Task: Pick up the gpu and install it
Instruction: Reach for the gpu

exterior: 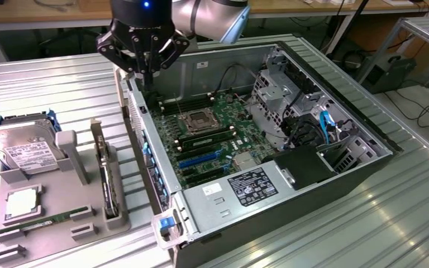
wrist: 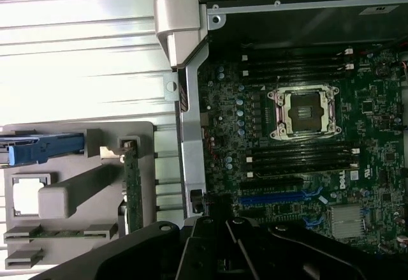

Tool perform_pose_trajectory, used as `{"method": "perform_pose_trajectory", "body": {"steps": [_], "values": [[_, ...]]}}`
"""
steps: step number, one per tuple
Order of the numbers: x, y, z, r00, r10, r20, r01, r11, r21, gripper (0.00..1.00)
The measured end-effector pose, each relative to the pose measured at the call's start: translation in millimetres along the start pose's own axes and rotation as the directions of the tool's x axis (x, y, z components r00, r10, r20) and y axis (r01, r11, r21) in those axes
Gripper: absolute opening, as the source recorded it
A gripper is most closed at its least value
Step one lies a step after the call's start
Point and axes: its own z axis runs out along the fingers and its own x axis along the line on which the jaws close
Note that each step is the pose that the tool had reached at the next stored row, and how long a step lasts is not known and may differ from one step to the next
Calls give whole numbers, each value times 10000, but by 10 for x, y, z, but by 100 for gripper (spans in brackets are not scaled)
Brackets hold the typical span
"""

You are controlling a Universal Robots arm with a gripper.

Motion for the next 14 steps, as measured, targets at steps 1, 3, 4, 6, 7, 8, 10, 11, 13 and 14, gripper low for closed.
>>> {"method": "perform_pose_trajectory", "body": {"steps": [1,3,4,6,7,8,10,11,13,14], "values": [[4,0,0,10000,0,0,0,10000,0,11],[12,-1,0,10000,0,0,0,10000,0,11],[16,-1,0,10000,0,0,0,10000,0,11],[25,-2,-1,10000,0,0,0,10000,0,11],[30,-2,0,10000,0,0,0,10000,0,11],[34,-3,0,10000,0,0,0,10000,0,11],[43,-3,-1,10000,0,0,0,10000,0,11],[47,-4,0,10000,0,0,0,10000,0,11],[55,-4,-1,10000,0,0,0,10000,0,11],[59,-4,-1,10000,0,0,0,10000,0,11]]}}
